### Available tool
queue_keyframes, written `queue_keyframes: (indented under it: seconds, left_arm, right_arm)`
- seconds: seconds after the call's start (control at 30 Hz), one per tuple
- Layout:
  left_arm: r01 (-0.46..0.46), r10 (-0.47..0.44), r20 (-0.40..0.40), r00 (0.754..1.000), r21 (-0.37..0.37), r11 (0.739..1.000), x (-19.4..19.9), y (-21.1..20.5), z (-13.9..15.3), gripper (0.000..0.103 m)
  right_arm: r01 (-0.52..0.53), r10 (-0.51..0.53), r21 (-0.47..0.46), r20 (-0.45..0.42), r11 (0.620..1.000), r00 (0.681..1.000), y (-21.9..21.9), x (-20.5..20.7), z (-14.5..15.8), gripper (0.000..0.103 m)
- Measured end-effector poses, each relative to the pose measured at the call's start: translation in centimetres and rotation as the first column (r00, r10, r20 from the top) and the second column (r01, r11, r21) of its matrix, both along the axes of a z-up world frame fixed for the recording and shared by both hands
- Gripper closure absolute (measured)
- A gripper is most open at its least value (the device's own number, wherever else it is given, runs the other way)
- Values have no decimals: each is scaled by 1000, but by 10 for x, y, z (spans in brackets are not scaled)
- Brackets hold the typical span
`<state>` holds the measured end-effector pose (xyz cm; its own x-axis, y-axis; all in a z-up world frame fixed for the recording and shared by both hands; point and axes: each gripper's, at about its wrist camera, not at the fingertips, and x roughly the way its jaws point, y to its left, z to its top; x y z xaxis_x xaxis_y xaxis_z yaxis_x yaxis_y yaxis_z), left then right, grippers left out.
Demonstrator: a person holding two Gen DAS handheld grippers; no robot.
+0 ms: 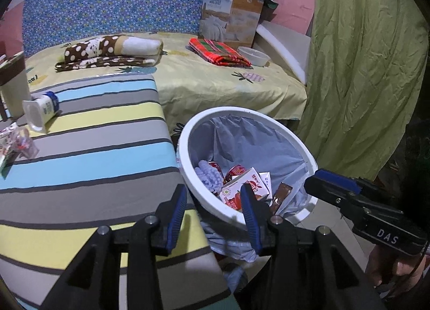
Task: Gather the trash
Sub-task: 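Move both tools back over the bed toward the white cup and wrappers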
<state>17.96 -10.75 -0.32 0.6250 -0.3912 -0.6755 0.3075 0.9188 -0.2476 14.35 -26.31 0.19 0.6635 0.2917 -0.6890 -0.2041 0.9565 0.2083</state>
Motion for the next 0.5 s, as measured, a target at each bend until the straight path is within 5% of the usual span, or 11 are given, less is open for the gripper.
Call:
queue_keyframes:
  seconds: [0.5]
  left_arm:
    - [-86,86,44,995,3,996,-39,40,17,60]
  right_arm:
    - [-56,57,-10,85,998,995,33,-23,23,56]
